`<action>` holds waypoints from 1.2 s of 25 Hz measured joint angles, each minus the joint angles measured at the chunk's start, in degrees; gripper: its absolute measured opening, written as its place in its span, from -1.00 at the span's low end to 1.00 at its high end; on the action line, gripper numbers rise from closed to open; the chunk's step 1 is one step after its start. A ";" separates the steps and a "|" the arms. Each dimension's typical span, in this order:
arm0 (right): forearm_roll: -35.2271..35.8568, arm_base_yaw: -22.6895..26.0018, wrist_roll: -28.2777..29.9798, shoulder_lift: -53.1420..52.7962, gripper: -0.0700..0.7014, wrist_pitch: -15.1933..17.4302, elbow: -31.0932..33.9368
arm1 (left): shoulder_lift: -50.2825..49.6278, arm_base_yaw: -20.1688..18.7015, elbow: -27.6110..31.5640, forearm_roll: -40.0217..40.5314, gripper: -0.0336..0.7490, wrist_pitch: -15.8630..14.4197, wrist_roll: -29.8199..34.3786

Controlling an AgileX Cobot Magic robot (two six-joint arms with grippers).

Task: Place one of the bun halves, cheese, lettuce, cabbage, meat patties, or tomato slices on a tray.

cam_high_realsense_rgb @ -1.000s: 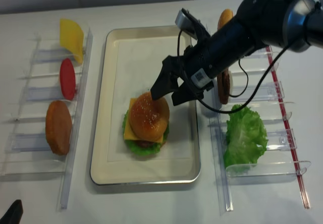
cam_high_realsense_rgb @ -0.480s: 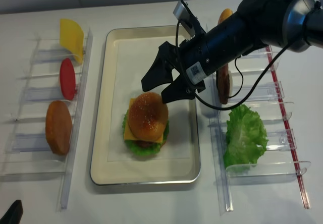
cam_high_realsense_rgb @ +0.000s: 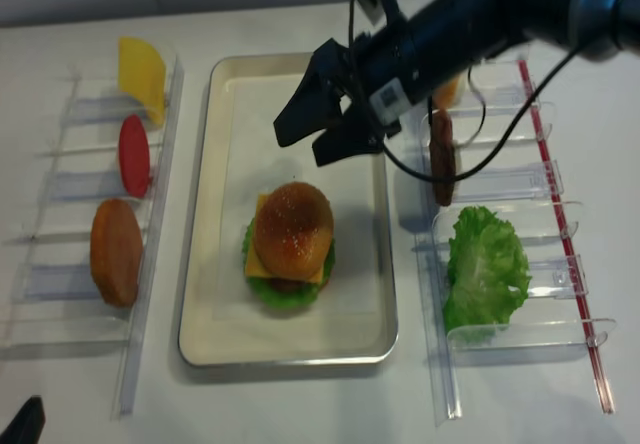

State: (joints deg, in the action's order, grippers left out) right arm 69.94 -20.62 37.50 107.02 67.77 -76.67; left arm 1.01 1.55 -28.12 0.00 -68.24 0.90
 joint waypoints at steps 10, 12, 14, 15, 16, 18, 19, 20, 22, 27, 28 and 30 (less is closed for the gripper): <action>-23.15 2.13 -4.64 -0.28 0.61 1.92 -15.61 | 0.00 0.00 0.00 0.00 0.23 0.00 0.00; -31.21 2.67 -5.54 -0.28 0.58 2.16 -19.81 | 0.00 0.00 0.00 0.00 0.23 0.00 0.00; -39.27 2.90 -8.36 -0.28 0.57 2.40 -23.35 | 0.00 0.00 0.00 0.00 0.23 0.00 0.00; -43.84 2.90 -10.07 -0.28 0.57 2.62 -25.11 | 0.00 0.00 0.00 0.00 0.23 0.00 0.00; -48.34 2.90 -12.39 -0.28 0.57 2.88 -26.43 | 0.00 0.00 0.00 0.00 0.23 0.00 0.00; -56.32 2.90 -17.32 -0.28 0.57 3.22 -28.92 | 0.00 0.00 0.00 0.00 0.23 0.00 0.00; -60.42 2.92 -20.49 -0.28 0.57 3.21 -29.83 | 0.00 0.00 0.00 0.00 0.23 0.00 0.00; -64.01 3.02 -23.85 -0.28 0.57 3.34 -30.43 | 0.00 0.00 0.00 0.00 0.23 0.00 0.00; -69.19 3.02 -29.57 -0.28 0.57 3.46 -31.05 | 0.00 0.00 0.00 0.00 0.23 0.00 0.00; -73.26 3.02 -36.79 -0.28 0.53 3.68 -31.17 | 0.00 0.00 0.00 0.00 0.23 0.00 0.00; -73.26 3.02 -37.03 -0.28 0.51 3.68 -31.17 | 0.00 0.00 0.00 0.00 0.23 0.00 0.00; -73.15 3.02 -37.50 -0.28 0.48 3.68 -31.17 | 0.00 0.00 0.00 0.00 0.23 0.00 0.00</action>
State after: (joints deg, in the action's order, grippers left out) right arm -3.21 -17.61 0.00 106.74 71.45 -107.85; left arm 1.01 1.55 -28.12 0.00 -68.24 0.90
